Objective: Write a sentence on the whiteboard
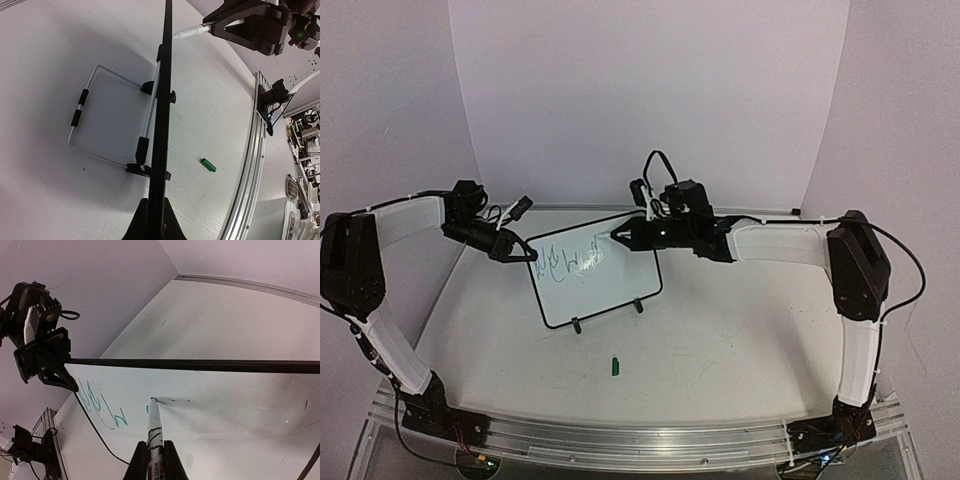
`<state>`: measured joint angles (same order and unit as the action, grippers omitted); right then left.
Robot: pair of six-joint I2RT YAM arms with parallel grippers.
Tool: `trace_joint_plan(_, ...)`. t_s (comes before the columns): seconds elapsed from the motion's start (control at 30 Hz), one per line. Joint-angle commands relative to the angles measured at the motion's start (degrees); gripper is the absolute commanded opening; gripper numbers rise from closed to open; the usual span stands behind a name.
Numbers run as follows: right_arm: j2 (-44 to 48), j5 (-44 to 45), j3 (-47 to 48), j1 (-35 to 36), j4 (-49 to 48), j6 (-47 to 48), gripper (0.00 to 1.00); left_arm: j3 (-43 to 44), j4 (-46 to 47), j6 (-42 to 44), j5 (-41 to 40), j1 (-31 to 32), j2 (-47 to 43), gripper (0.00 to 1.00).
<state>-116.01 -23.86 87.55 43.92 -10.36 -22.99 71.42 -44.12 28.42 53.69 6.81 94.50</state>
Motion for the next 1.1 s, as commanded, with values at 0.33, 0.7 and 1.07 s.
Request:
trace_joint_plan(0.33,2.7,1.1,-3.5,-0.5,-3.5,-1.0,0.00,0.3,0.3,1.0,-6.6,0.1,-2.0,0.00)
trace_joint_plan(0.7,3.4,0.8,-7.3,-0.5,-3.2,-1.2,0.00,0.2,0.3,0.9,-6.7,0.2,-1.9,0.00)
trace_joint_plan(1.07,6.3,2.2,-8.3,-0.5,-2.4,-0.7,0.00,0.2,0.3,0.9,-6.9,0.2,-2.0,0.00)
